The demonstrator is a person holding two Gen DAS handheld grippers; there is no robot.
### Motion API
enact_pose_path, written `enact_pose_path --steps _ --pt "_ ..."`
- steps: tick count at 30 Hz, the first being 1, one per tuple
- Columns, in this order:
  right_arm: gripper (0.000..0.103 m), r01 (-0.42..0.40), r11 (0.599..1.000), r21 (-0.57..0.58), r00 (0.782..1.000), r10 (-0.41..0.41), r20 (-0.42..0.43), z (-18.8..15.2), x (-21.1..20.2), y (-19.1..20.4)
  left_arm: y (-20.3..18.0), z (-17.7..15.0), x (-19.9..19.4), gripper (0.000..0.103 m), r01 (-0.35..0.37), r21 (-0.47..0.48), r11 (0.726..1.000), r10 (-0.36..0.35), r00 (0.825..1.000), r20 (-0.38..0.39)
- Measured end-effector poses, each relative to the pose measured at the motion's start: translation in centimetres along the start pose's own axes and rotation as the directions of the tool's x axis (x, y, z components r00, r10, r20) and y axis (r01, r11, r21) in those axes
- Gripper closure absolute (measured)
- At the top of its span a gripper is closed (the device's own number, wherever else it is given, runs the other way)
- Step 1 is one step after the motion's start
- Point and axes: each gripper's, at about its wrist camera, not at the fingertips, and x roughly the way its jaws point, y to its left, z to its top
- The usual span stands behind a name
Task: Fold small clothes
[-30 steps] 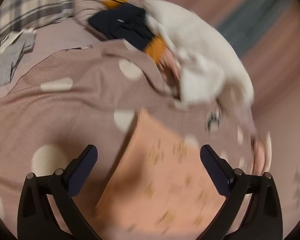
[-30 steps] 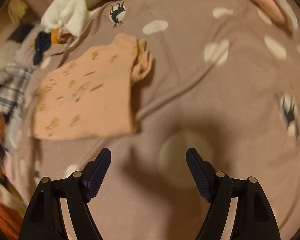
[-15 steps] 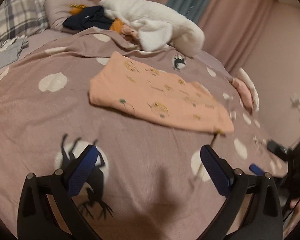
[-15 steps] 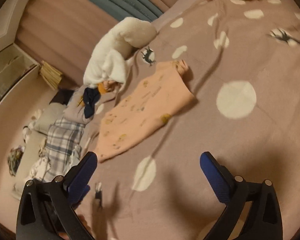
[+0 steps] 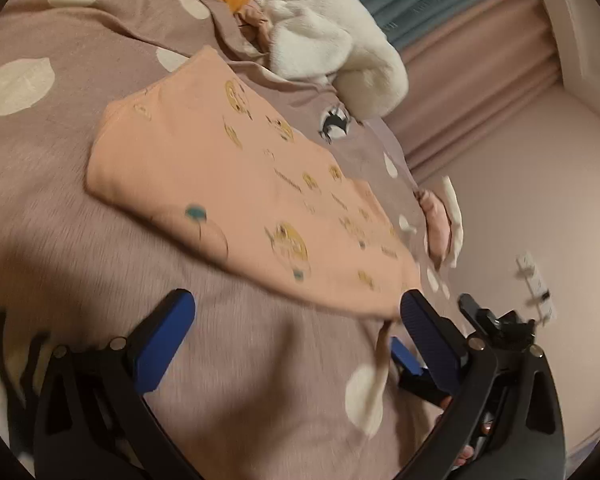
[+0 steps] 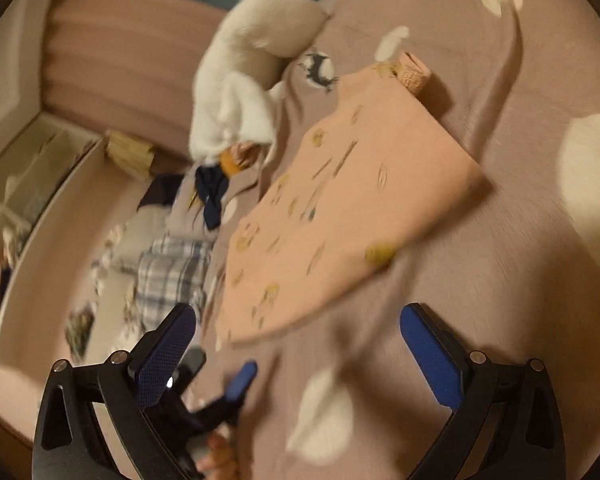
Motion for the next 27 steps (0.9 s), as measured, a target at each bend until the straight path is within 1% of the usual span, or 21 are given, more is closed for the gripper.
enact_pose_path --steps 2,3,5,8,10,11,12,13,14,15,16,17,18,19,20,21,22,23,25,27 --pt "0.001 0.0 1.0 0.021 1.0 0.0 0.016 0.8 1.1 0.3 0.1 1.2 1.3 0.001 0.014 -0.011 1.0 -0.014 1.0 -0.014" --pt "0.001 -0.007 1.0 0.024 1.0 0.006 0.013 1.1 1.6 0.3 0.3 1.4 1.6 0.001 0.012 -0.017 1.0 -0.013 1.0 -0.018" --pt "0.001 0.013 0.999 0.043 1.0 -0.014 0.011 1.4 2.6 0.1 0.3 2.5 2.5 0.001 -0.009 -0.044 0.999 0.008 1.0 -0.025" --pt "0.001 0.045 0.998 0.044 0.999 -0.046 0.003 2.0 3.6 0.4 1.0 4.7 3.9 0.001 0.0 -0.117 0.993 -0.004 0.999 -0.033" --pt "0.001 0.068 0.997 0.045 0.998 -0.068 -0.007 3.0 4.8 0.3 2.1 6.1 4.6 0.001 -0.006 -0.217 0.976 0.004 1.0 -0.008" --pt "0.001 0.078 0.996 0.049 0.997 -0.077 -0.013 3.4 5.2 0.4 2.6 6.8 4.7 0.002 0.002 -0.295 0.955 0.008 0.999 0.033" --pt "0.001 0.082 0.995 0.056 0.997 -0.082 -0.015 3.7 5.6 0.4 2.8 7.0 4.6 0.002 0.01 -0.332 0.943 0.009 0.998 0.054" --pt "0.001 0.077 0.995 0.06 0.997 -0.076 -0.013 4.2 6.0 0.3 3.0 7.3 4.8 0.002 0.023 -0.356 0.934 0.003 0.997 0.072" --pt "0.001 0.073 0.995 0.062 0.997 -0.073 -0.004 4.7 6.4 0.2 3.1 7.8 5.3 0.002 0.026 -0.361 0.932 0.003 0.997 0.08" --pt "0.001 0.082 0.994 0.076 0.996 -0.083 0.013 5.1 6.8 0.0 2.9 8.3 5.9 0.003 0.011 -0.347 0.938 0.016 0.997 0.074" --pt "0.001 0.097 0.991 0.093 0.994 -0.1 0.033 5.5 7.2 0.1 2.6 8.7 6.5 0.006 -0.02 -0.327 0.945 0.045 0.997 0.067" --pt "0.001 0.097 0.991 0.088 0.994 -0.101 0.035 5.8 7.7 0.3 2.3 8.9 6.9 0.01 -0.051 -0.31 0.949 0.074 0.995 0.065" --pt "0.003 0.12 0.991 0.06 0.992 -0.122 0.024 6.1 8.6 0.7 2.0 9.1 7.5 0.033 -0.102 -0.284 0.953 0.124 0.99 0.06" --pt "0.008 0.168 0.985 0.026 0.985 -0.169 0.02 6.2 9.3 1.0 2.1 9.2 8.0 0.075 -0.158 -0.26 0.953 0.177 0.983 0.05" --pt "0.03 0.229 0.973 -0.017 0.973 -0.229 0.025 6.2 9.8 1.4 2.5 9.0 8.6 0.09 -0.219 -0.242 0.945 0.235 0.971 0.038" --pt "0.067 0.286 0.956 -0.063 0.958 -0.284 0.031 6.0 10.3 1.6 3.5 8.7 8.8 0.09 -0.202 -0.251 0.947 0.221 0.974 0.052" --pt "0.085 0.323 0.943 -0.079 0.946 -0.322 0.029 5.9 10.6 1.0 4.2 8.7 8.5 0.092 -0.151 -0.282 0.948 0.177 0.982 0.069" --pt "0.091 0.281 0.959 -0.04 0.959 -0.28 0.032 5.8 10.4 -0.1 4.4 8.9 8.4 0.092 -0.138 -0.306 0.942 0.162 0.985 0.055" --pt "0.092 0.183 0.982 0.048 0.983 -0.184 0.024 5.9 9.4 -1.6 4.2 9.2 8.2 0.094 -0.137 -0.331 0.933 0.153 0.988 0.022" --pt "0.092 0.155 0.985 0.082 0.988 -0.155 -0.005 5.9 8.6 -1.7 3.6 8.7 7.5 0.094 -0.145 -0.332 0.932 0.163 0.986 0.025"
